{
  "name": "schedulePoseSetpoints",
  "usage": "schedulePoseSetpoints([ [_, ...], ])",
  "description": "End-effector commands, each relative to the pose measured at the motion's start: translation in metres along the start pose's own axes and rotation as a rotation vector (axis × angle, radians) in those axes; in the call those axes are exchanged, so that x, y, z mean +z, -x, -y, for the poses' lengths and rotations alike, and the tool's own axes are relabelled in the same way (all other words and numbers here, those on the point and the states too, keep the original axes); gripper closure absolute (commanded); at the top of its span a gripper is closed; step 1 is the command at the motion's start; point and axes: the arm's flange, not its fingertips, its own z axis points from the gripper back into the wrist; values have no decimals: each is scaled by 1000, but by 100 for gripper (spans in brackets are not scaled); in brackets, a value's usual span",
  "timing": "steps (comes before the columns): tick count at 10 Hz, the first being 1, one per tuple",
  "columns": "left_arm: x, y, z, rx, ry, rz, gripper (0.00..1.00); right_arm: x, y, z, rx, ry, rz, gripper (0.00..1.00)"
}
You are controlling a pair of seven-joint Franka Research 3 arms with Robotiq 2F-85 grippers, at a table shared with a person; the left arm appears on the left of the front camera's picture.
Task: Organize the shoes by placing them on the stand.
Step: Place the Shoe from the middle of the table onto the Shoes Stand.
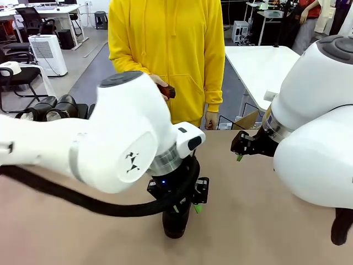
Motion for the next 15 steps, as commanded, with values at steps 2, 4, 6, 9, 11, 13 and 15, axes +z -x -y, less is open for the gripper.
schedulePoseSetpoints([
  [2,-15,-27,17,4,-68,39,47,1,-2,0,7,-3,0,0],
  [4,-28,-40,24,-6,-98,64,47,1,-2,0,7,-3,0,0],
  [6,-46,-52,20,20,-141,56,47,1,-2,0,7,-3,0,0],
  [9,-66,-57,17,26,-189,56,47,1,-2,0,7,-3,0,0],
  [11,-67,-55,19,27,-185,17,64,1,-2,0,7,-3,0,0],
  [13,-67,-54,19,33,-204,-1,100,1,-2,0,7,-3,0,0],
  [15,-74,-49,18,35,-217,-27,100,1,-2,0,7,-3,0,0],
])
